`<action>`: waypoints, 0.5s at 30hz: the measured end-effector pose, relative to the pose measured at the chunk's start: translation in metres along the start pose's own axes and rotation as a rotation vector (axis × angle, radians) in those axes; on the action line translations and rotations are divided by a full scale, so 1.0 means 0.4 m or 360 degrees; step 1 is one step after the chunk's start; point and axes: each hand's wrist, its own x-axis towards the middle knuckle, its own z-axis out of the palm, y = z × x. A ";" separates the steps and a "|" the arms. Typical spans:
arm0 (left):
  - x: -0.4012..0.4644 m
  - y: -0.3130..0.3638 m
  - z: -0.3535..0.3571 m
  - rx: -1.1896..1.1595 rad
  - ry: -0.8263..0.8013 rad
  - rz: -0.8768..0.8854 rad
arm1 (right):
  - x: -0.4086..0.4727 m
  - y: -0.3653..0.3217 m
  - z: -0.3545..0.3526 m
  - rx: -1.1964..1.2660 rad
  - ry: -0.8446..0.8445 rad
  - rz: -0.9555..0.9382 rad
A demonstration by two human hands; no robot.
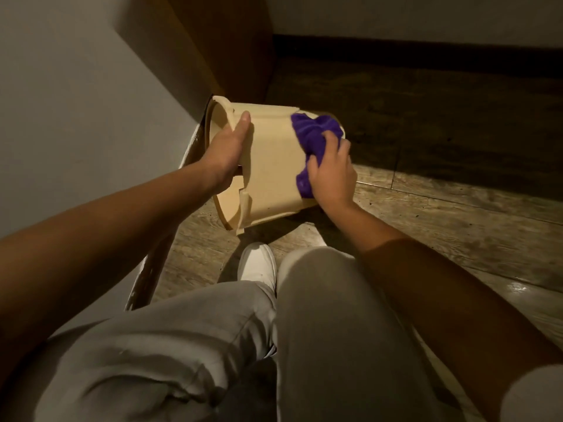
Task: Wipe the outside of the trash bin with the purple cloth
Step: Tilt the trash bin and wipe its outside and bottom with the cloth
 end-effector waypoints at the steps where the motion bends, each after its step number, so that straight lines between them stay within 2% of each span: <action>1: 0.001 -0.004 -0.005 -0.0001 0.0013 -0.0003 | 0.004 0.023 0.001 -0.0050 -0.0008 0.0075; 6: 0.000 -0.014 -0.018 0.0001 0.0042 -0.0021 | 0.030 0.129 -0.007 -0.0213 -0.0176 0.0453; 8: -0.006 -0.017 -0.015 0.0025 -0.0014 0.0006 | 0.040 0.159 -0.027 -0.0114 -0.0111 0.0568; 12: -0.006 0.013 -0.018 -0.0028 -0.0192 0.0157 | 0.077 0.144 -0.080 0.0220 0.0140 0.0576; 15: -0.013 0.021 -0.009 0.0142 -0.0243 0.0169 | 0.110 0.087 -0.122 0.0463 0.0214 0.0500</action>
